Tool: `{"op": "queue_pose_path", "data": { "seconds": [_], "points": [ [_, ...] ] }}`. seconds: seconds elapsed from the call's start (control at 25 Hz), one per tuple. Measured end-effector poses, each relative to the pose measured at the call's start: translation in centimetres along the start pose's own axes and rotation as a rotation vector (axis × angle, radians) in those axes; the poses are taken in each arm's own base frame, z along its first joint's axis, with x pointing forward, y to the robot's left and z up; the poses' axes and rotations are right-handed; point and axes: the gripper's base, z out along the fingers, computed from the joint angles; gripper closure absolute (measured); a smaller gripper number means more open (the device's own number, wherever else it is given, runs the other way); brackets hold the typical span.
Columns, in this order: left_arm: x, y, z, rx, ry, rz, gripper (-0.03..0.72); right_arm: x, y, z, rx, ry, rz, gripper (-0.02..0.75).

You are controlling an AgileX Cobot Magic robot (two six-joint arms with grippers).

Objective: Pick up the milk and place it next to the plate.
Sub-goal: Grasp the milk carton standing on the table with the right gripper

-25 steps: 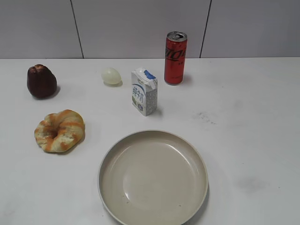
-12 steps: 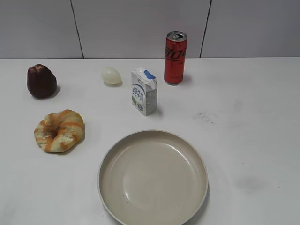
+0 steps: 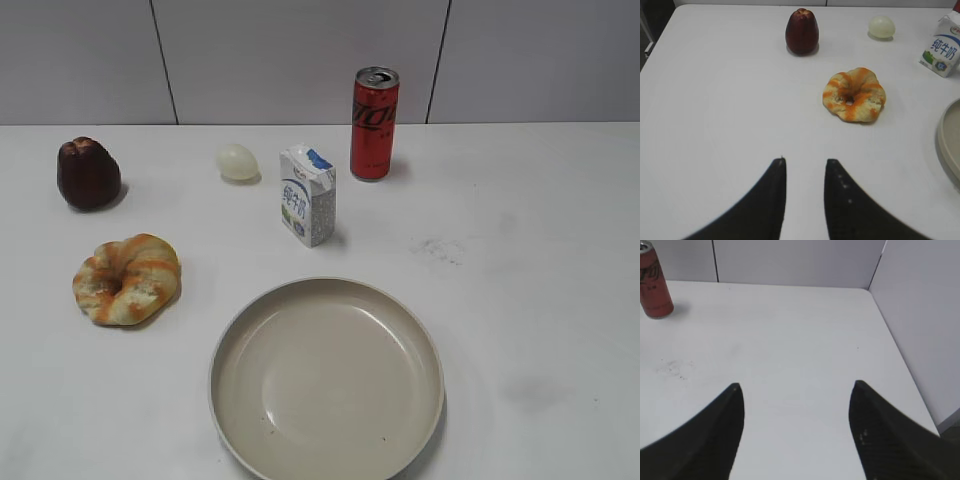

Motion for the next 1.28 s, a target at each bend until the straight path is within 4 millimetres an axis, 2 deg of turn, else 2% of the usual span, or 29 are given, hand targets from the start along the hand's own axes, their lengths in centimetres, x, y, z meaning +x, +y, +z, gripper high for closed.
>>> {"op": "queue_pose_path", "data": {
  "seconds": [0.28,0.44,0.64,0.8,0.92,1.04,1.2,1.28],
  "points": [
    [0.0,0.0,0.0,0.0,0.0,0.0,0.48,-4.3,-0.6,8.1,-0.015,0.272,-0.009,0.239],
    [0.0,0.0,0.0,0.0,0.0,0.0,0.48,-6.6,-0.7,13.8,-0.065,0.439,-0.053,0.239],
    [0.0,0.0,0.0,0.0,0.0,0.0,0.48,-9.0,-0.2,20.6,-0.174,0.607,-0.034,0.239],
    [0.0,0.0,0.0,0.0,0.0,0.0,0.48,-10.9,1.1,25.0,-0.245,0.692,-0.097,0.239],
    [0.0,0.0,0.0,0.0,0.0,0.0,0.48,-11.5,3.3,28.2,-0.308,0.739,-0.17,0.239],
    [0.0,0.0,0.0,0.0,0.0,0.0,0.48,-11.9,6.7,30.4,-0.389,0.75,-0.287,0.239],
    [0.0,0.0,0.0,0.0,0.0,0.0,0.48,-11.5,12.9,31.8,-0.514,0.717,-0.466,0.235],
    [0.0,0.0,0.0,0.0,0.0,0.0,0.48,-11.0,16.3,31.7,-0.577,0.693,-0.548,0.23]
  ]
}}
